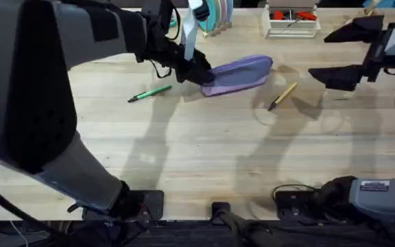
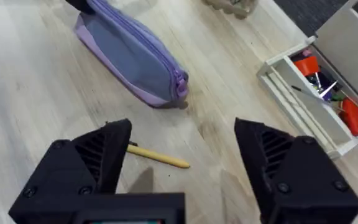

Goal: Unzip the bag, pick up the pens from the table one at a time and place them inside, then zip the bag closed.

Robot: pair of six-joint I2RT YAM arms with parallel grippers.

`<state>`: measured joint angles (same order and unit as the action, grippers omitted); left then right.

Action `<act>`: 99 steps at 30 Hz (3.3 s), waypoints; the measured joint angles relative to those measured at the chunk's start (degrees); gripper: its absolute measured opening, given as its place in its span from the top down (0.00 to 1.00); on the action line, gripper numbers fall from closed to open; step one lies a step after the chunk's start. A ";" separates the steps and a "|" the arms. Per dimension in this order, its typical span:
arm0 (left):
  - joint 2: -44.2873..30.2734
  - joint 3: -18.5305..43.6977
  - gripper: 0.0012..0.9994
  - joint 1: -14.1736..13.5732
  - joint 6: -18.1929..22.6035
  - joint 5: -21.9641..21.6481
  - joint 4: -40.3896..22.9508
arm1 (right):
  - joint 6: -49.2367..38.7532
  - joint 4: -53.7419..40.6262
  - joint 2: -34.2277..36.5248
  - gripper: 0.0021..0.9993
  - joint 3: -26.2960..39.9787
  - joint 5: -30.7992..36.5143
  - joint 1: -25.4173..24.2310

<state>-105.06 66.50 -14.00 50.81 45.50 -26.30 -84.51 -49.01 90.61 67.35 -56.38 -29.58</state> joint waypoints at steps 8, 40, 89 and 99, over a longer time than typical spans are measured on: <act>0.00 0.00 0.96 0.00 0.02 -0.02 0.00 | 0.00 0.80 2.22 0.00 0.04 0.65 0.69; 0.00 0.00 0.96 0.00 0.02 -0.09 -0.02 | -0.01 18.40 15.65 0.06 0.11 1.55 13.23; 0.00 0.00 0.96 0.00 0.02 -0.28 0.15 | -0.35 21.55 20.04 0.96 0.13 1.41 16.75; 0.00 0.00 0.96 -0.52 0.02 -0.18 0.78 | -0.42 21.53 19.60 0.97 0.11 -2.01 14.47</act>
<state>-105.06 66.50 -14.52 50.83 45.32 -25.52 -84.93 -27.49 110.21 67.46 -58.39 -15.11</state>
